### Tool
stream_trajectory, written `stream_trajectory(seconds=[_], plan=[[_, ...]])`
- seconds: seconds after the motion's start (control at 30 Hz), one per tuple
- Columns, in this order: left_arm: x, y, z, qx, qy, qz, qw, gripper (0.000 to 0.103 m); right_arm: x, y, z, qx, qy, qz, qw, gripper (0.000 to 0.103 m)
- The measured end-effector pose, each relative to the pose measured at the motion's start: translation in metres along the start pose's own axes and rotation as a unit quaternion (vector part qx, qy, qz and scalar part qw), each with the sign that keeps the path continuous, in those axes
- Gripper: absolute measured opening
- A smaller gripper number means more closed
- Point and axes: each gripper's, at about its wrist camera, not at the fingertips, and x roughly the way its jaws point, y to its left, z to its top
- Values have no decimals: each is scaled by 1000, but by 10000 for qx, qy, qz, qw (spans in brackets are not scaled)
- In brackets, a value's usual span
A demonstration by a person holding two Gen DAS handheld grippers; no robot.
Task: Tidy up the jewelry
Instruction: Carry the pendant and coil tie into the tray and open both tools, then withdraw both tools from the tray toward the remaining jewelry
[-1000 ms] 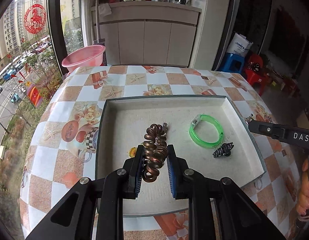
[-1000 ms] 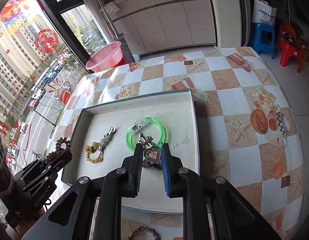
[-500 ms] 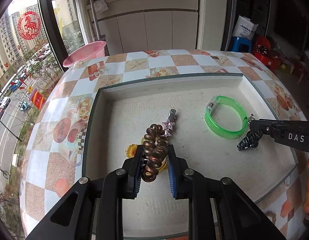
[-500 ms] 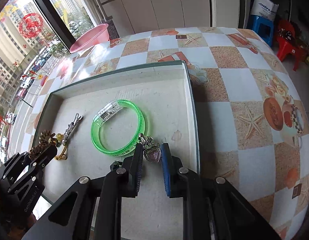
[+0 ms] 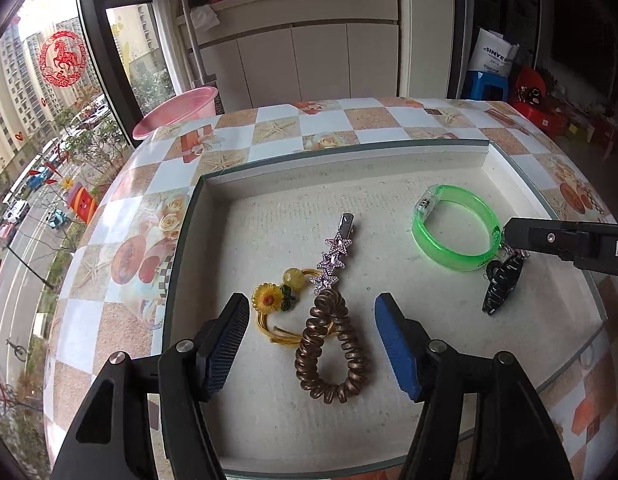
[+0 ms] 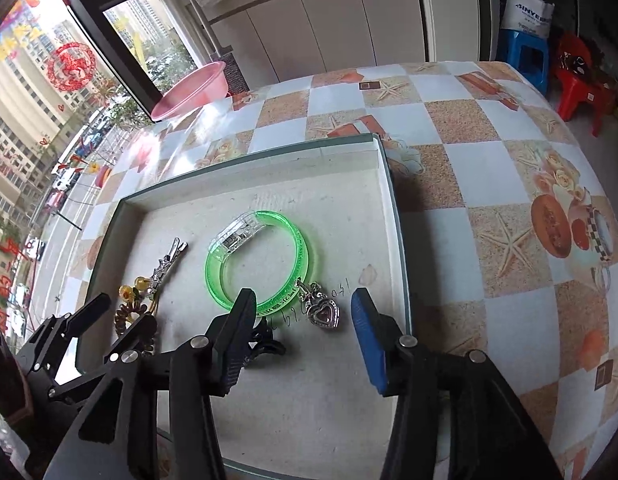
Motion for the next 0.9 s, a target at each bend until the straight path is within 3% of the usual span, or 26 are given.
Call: stream_trajectory(seconds=[0.1,0.57,0.63,0.9], plan=[[-5,1,1,-24,-36,0,10000,77,-10,-2,0,158,-120,164,9997,64],[-31,5,-5,-211,-84,-41,9997,78,-42,-4,-20,225,-216,274,9991,74],[-36,6,-7,-266,-72,-54,9996,103,-48,-3,-24,214,-223,269,9992,75],[-66,2,-16,-278,-227,-84,9993,103,-71,-1,-38,198,-323,299,9988,79]])
